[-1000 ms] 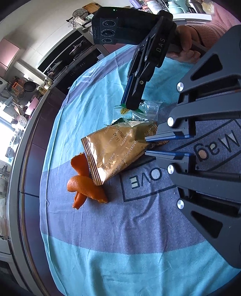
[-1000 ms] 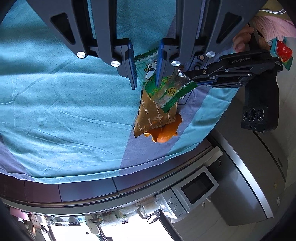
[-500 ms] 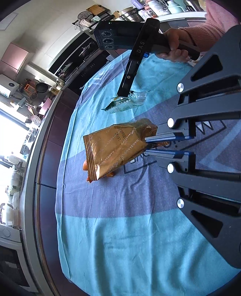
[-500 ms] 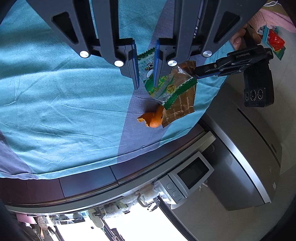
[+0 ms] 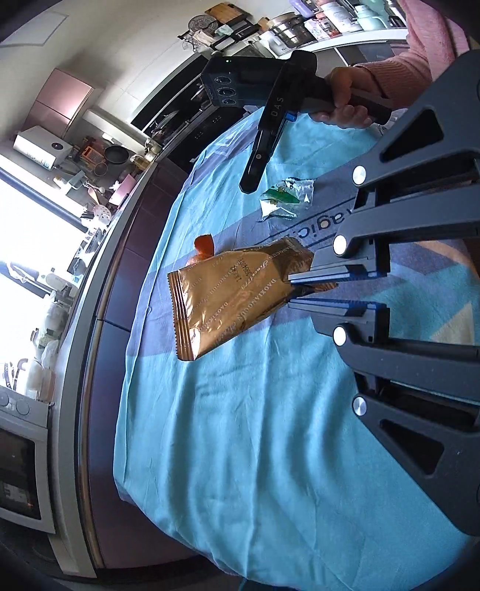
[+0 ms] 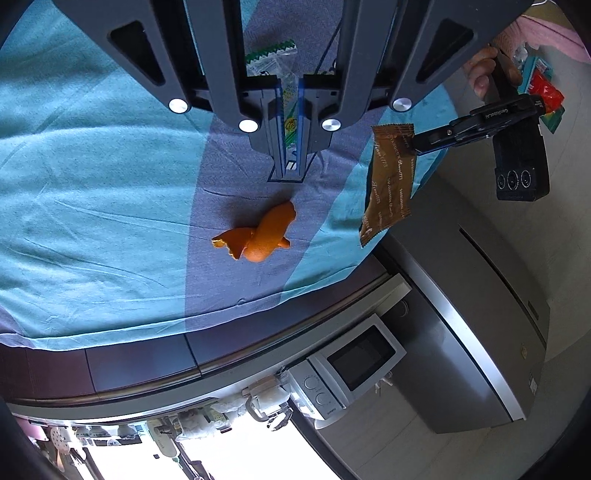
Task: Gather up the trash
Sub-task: 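Carry the gold wrapper and clear bag over the teal bin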
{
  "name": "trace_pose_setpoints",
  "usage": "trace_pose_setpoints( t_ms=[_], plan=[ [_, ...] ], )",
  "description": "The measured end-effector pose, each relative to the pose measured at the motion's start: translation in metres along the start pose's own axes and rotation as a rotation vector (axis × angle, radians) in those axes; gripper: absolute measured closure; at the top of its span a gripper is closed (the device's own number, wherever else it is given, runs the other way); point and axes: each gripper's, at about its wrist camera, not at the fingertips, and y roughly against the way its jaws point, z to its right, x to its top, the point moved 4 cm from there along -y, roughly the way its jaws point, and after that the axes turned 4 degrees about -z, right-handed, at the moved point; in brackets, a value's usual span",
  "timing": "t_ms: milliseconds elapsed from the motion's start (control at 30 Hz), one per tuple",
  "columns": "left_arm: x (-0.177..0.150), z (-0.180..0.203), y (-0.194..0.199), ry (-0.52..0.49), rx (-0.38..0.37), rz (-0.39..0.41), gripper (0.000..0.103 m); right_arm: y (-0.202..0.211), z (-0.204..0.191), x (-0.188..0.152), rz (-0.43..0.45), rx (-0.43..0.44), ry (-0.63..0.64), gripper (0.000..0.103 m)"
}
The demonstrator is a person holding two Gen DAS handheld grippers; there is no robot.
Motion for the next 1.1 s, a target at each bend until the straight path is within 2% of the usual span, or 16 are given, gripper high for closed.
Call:
trace_pose_setpoints(
  t_ms=[100,133,167,233,333,400,433,467,500,633,1100],
  plan=[
    [-0.005,-0.013,0.009,0.023,0.005,0.01,0.094,0.0,0.005,0.0,0.0,-0.04,-0.007,0.095],
    [-0.006,-0.017,0.011,0.029,0.005,0.012,0.094,0.001,0.01,0.0,-0.001,-0.058,-0.019,0.09],
    [-0.007,-0.022,0.014,0.037,0.008,0.015,0.094,0.001,0.013,-0.002,-0.006,-0.069,-0.028,0.076],
    [-0.008,-0.025,0.018,0.047,0.007,0.019,0.094,0.002,0.019,-0.006,-0.024,-0.08,-0.038,0.067],
    [-0.01,-0.032,0.022,0.063,0.006,0.025,0.094,-0.002,0.023,-0.015,-0.061,-0.074,-0.041,0.066],
    [-0.011,-0.037,0.024,0.074,0.005,0.028,0.094,-0.005,0.024,-0.02,-0.08,-0.07,-0.039,0.066],
    [-0.011,-0.039,0.025,0.078,0.006,0.03,0.094,-0.006,0.023,-0.022,-0.085,-0.065,-0.039,0.072],
    [-0.012,-0.041,0.026,0.084,0.006,0.031,0.094,-0.007,0.022,-0.023,-0.091,-0.056,-0.039,0.083],
    [-0.012,-0.043,0.027,0.088,0.008,0.032,0.094,-0.008,0.021,-0.024,-0.095,-0.051,-0.035,0.088],
    [-0.014,-0.049,0.033,0.096,0.017,0.041,0.094,-0.009,0.01,-0.022,-0.095,-0.023,-0.007,0.1],
    [-0.022,-0.072,0.064,0.138,0.059,0.098,0.094,-0.022,-0.047,0.001,-0.065,0.086,0.086,0.101]
  ],
)
